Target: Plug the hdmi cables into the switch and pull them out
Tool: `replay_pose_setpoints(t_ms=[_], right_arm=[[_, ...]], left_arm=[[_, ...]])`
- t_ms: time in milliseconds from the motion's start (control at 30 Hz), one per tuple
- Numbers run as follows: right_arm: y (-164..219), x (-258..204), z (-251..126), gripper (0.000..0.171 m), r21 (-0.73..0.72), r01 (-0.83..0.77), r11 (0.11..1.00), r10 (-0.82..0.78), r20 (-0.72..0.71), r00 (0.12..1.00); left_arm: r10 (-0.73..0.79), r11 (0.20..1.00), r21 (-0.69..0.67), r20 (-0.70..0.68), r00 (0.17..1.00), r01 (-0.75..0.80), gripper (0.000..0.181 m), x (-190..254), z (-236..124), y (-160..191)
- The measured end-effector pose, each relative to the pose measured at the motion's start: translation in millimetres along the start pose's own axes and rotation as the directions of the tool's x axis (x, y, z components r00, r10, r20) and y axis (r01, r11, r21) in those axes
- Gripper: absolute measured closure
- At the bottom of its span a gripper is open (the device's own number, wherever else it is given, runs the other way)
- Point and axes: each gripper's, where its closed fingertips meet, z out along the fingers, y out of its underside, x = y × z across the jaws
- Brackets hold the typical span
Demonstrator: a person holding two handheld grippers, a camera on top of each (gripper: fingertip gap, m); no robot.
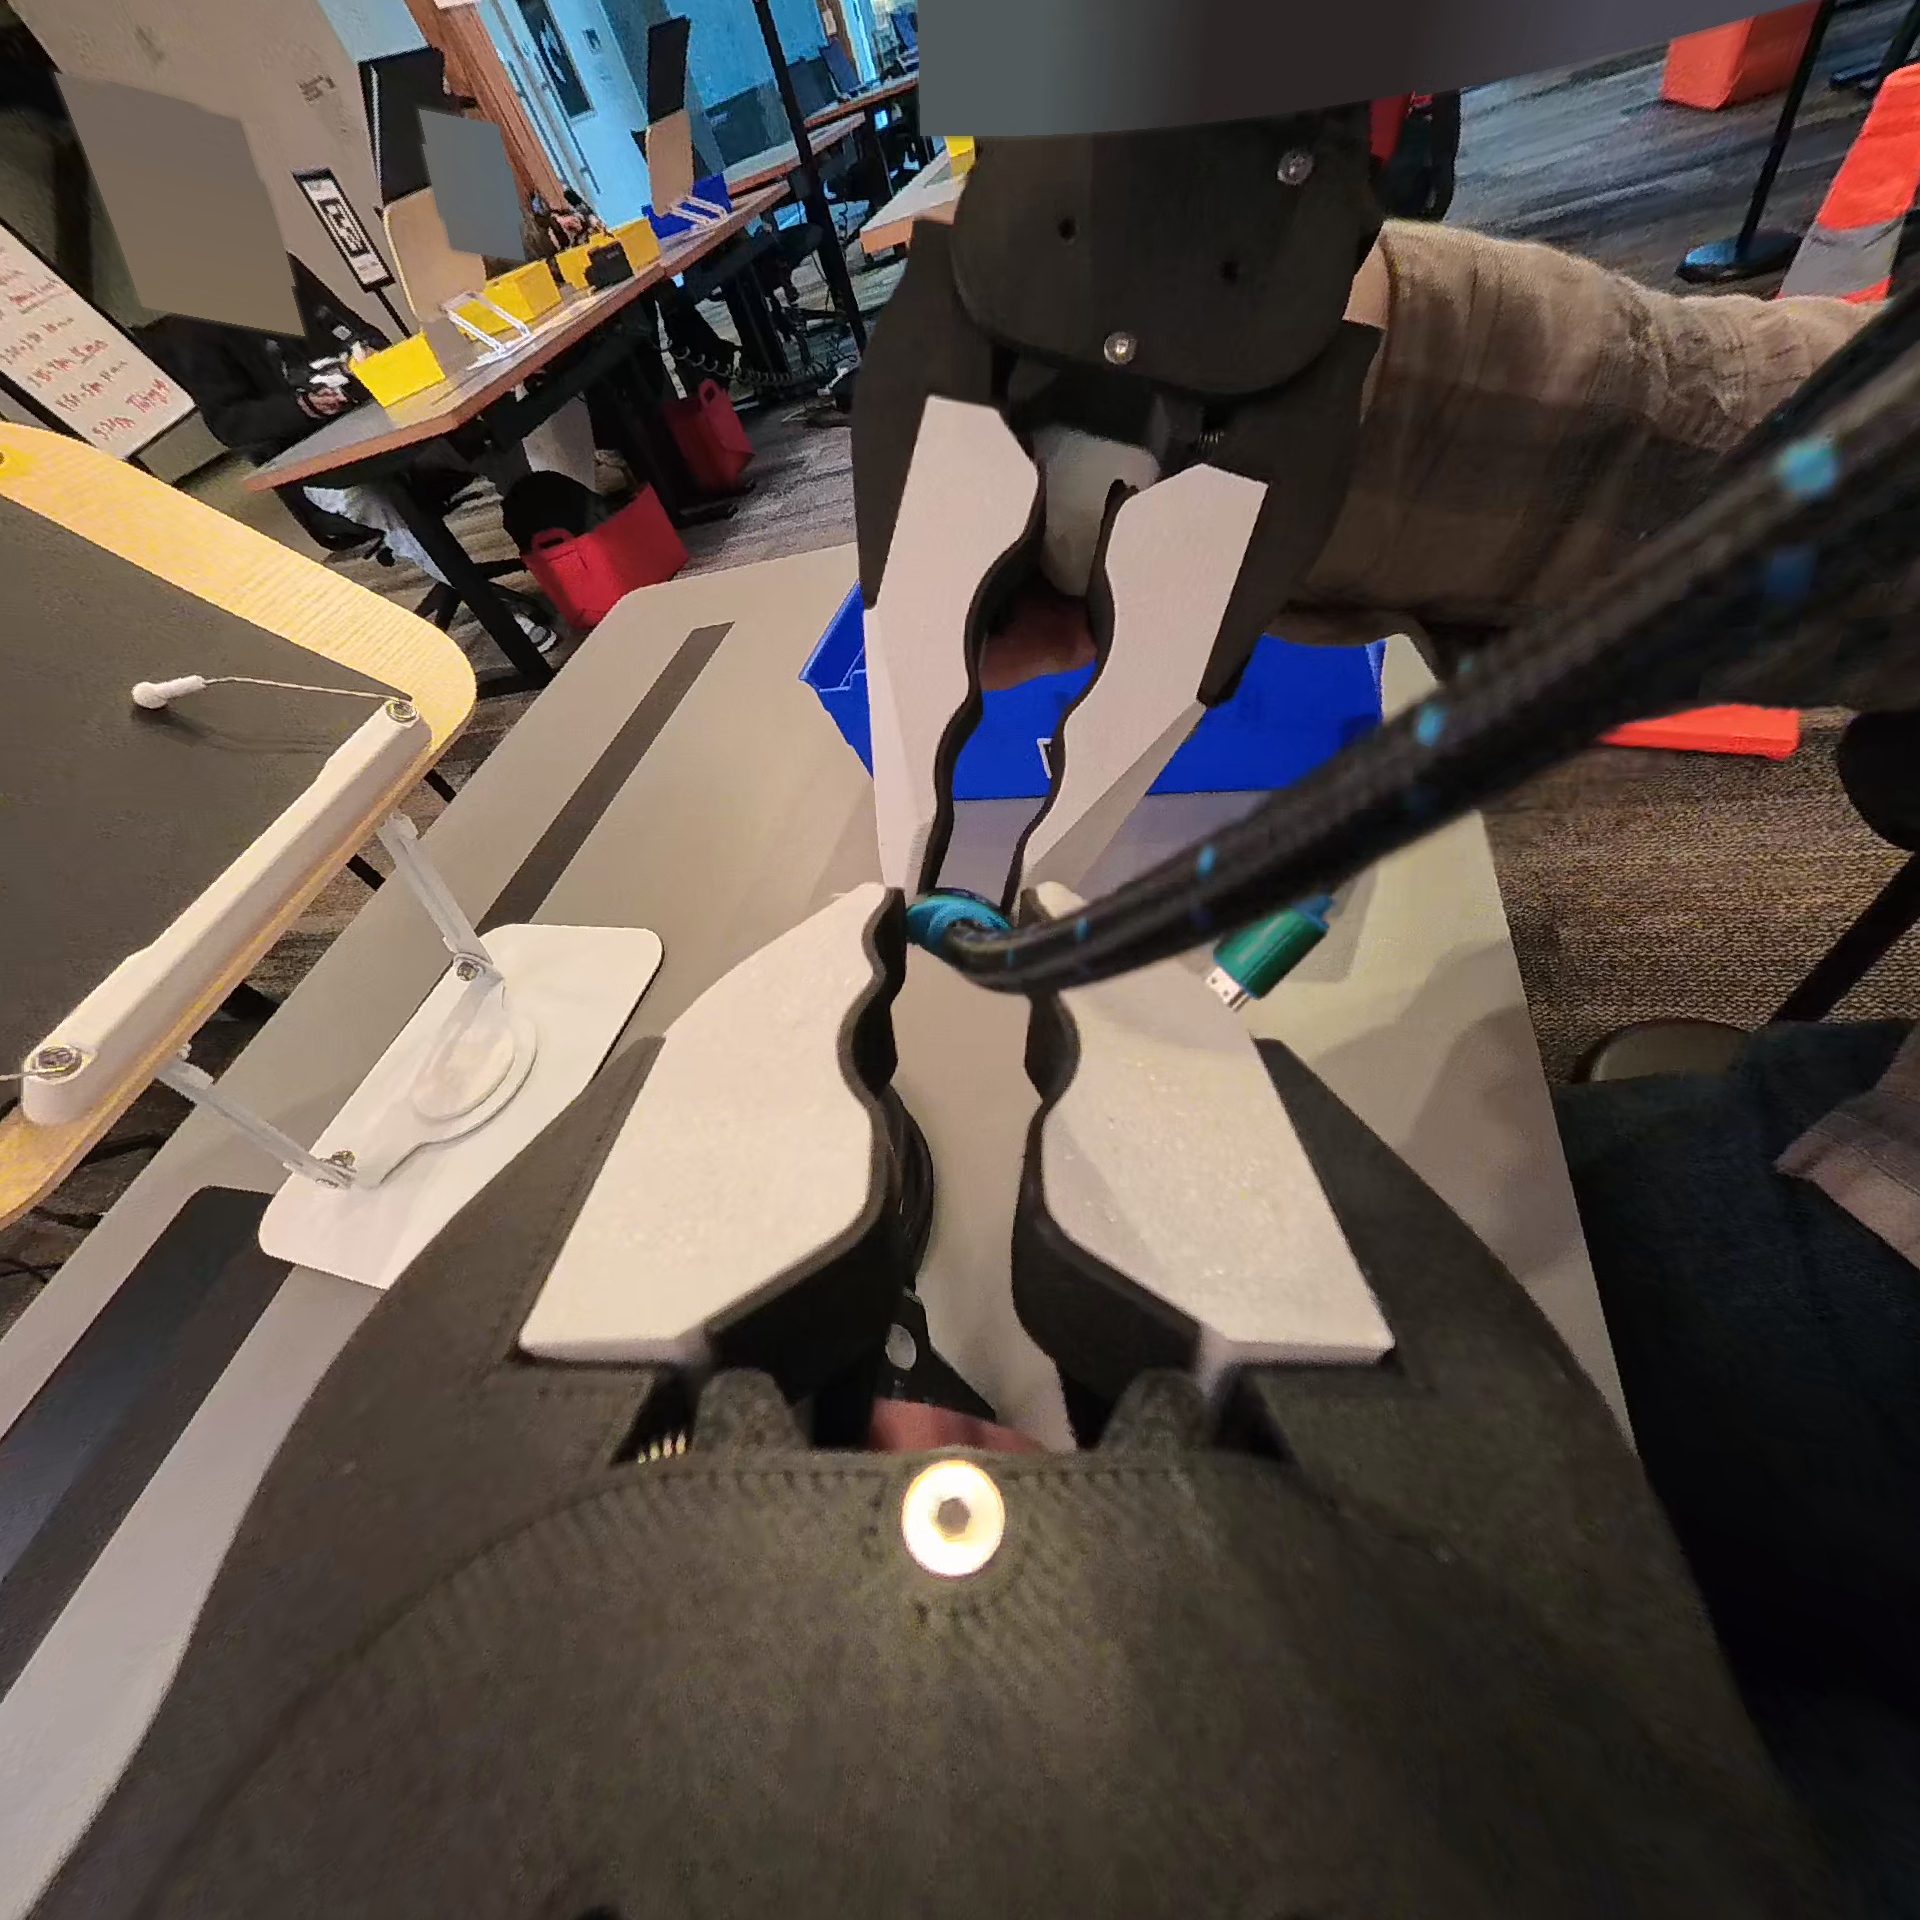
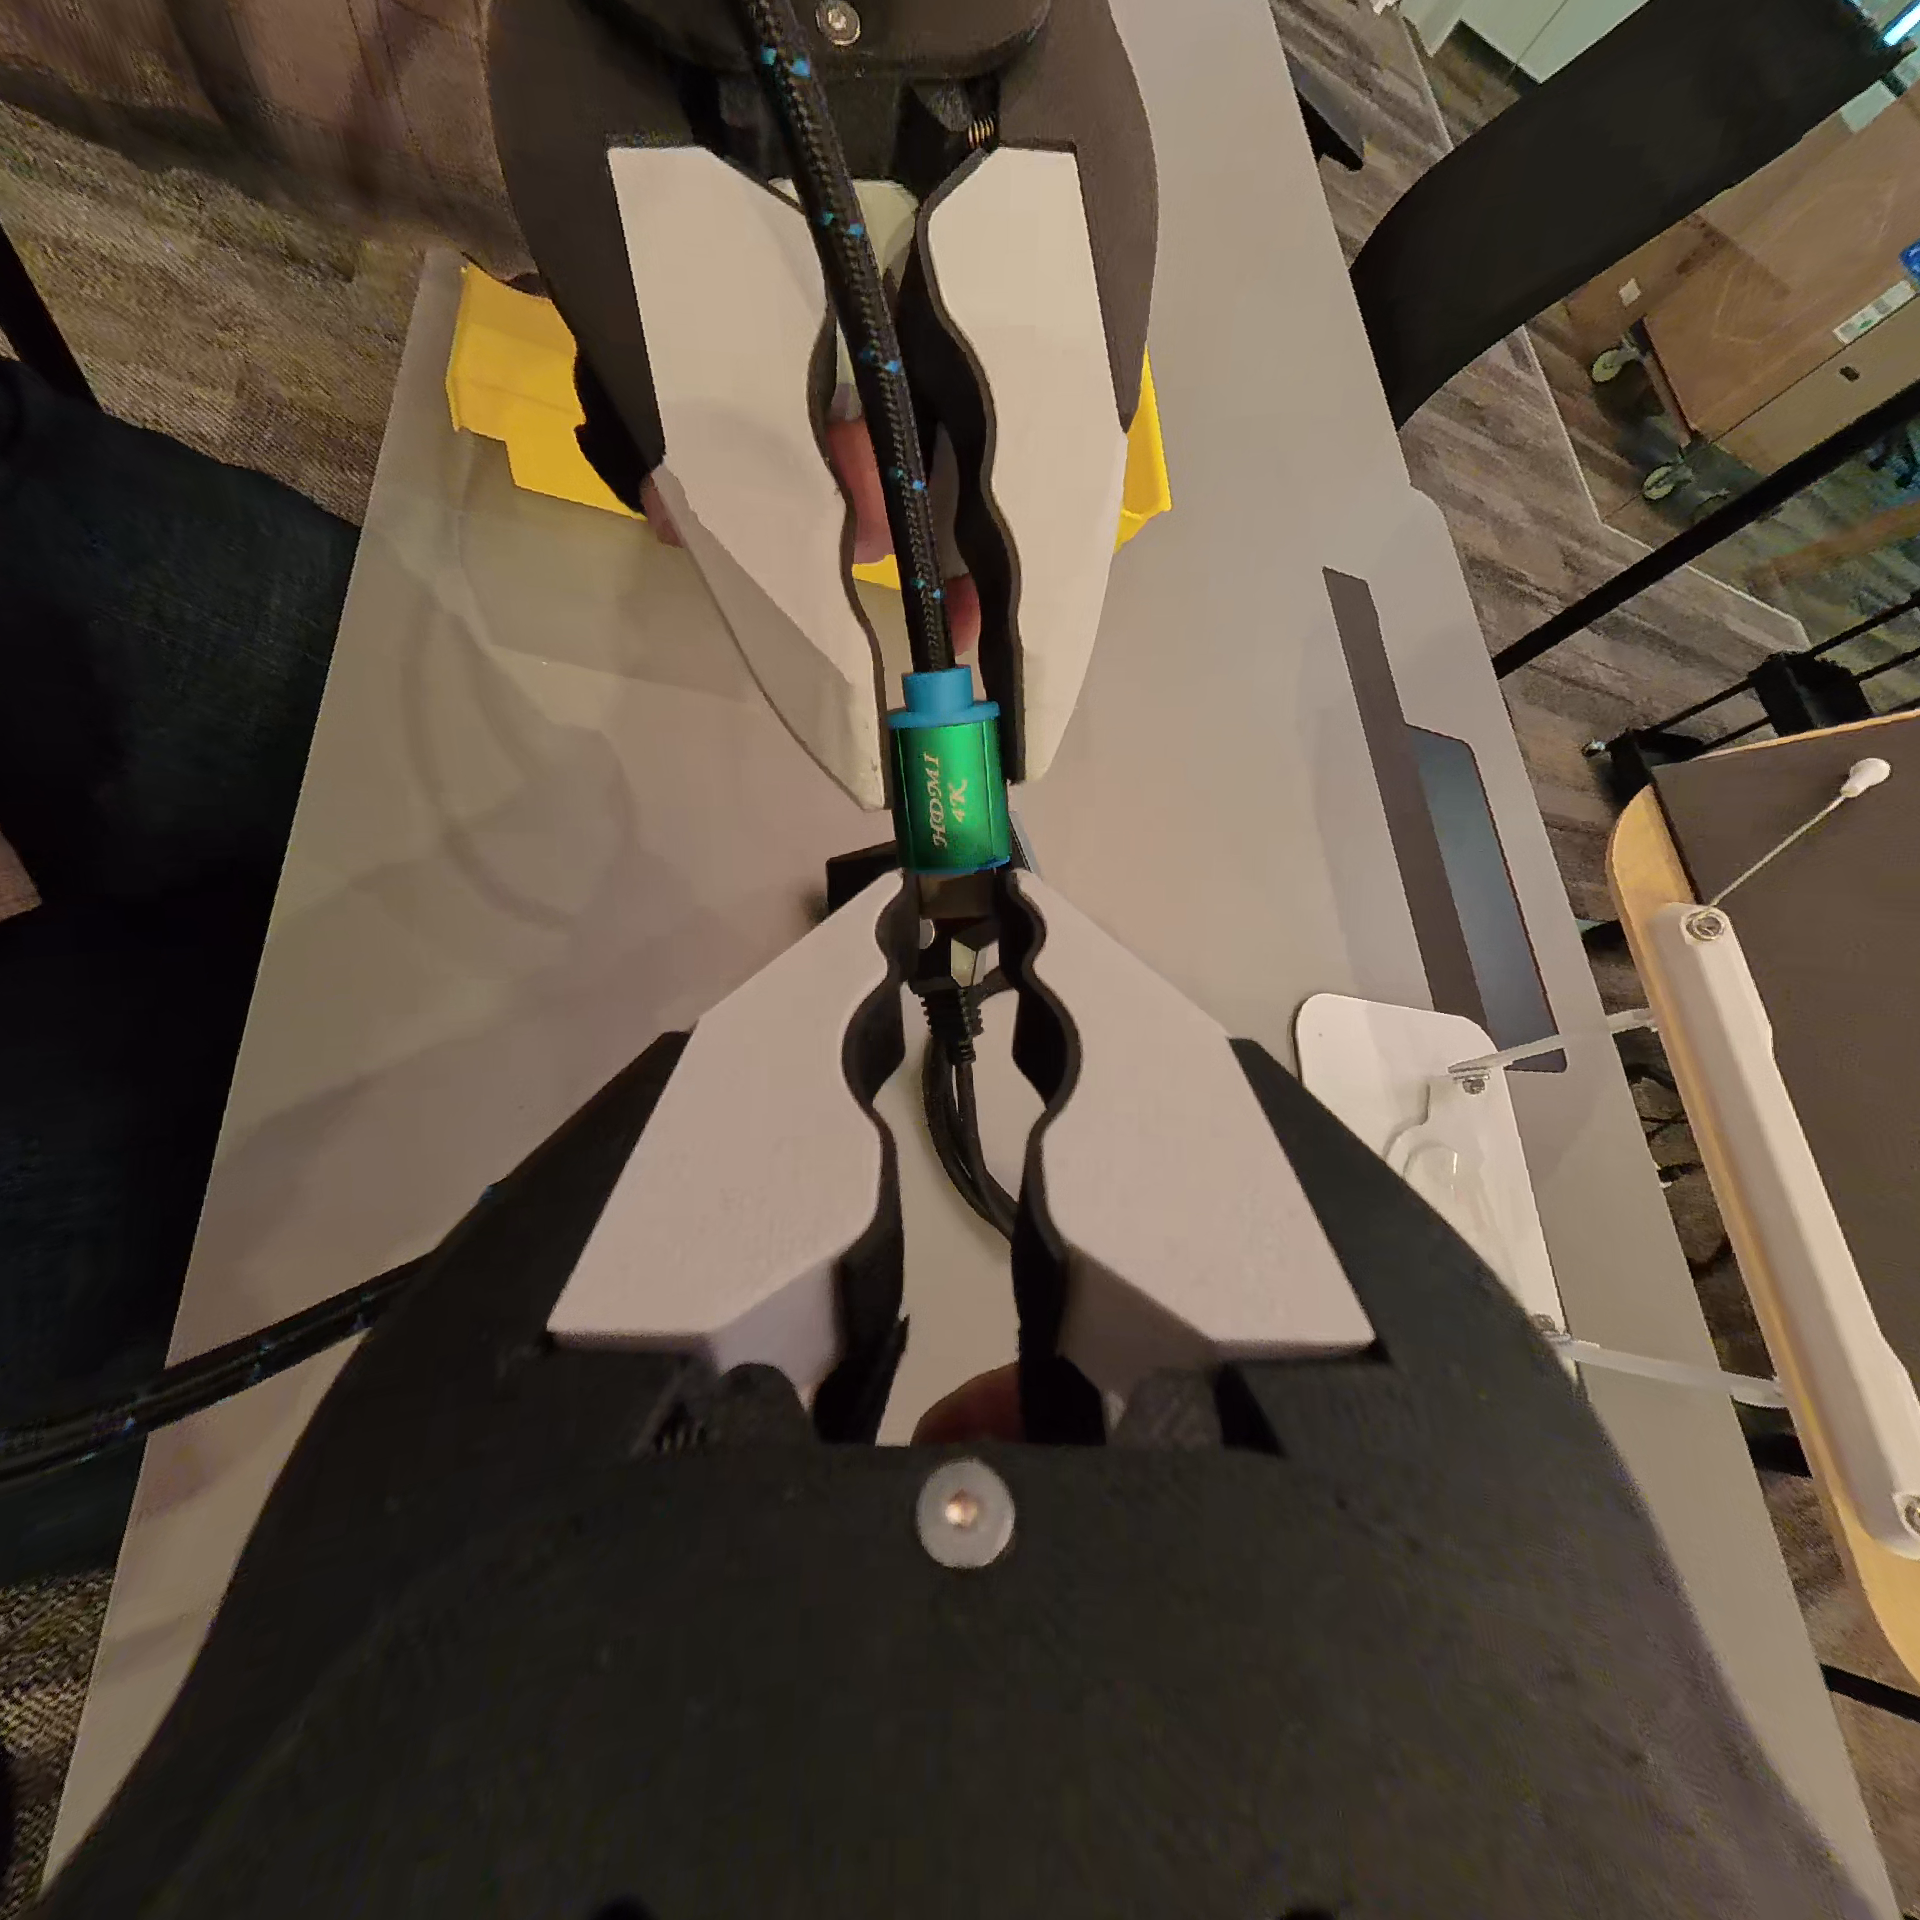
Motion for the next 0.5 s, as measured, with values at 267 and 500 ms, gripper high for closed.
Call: replay_pose_setpoints(t_ms=[267,500], right_arm=[[-9.9,0.0,-0.8,0.156,0.064,0.000,0.998,0.001,-0.022,1.000],[-4.3,2.5,2.0,0.169,0.052,-0.011,0.999,0.013,-0.042,0.999]], left_arm=[[-0.018,1.000,0.026,-0.010,1.000,0.018,0.163,2.7,1.7,-3.9],[-0.021,1.000,-0.003,-0.002,1.000,0.021,0.165,2.3,5.8,2.7]])
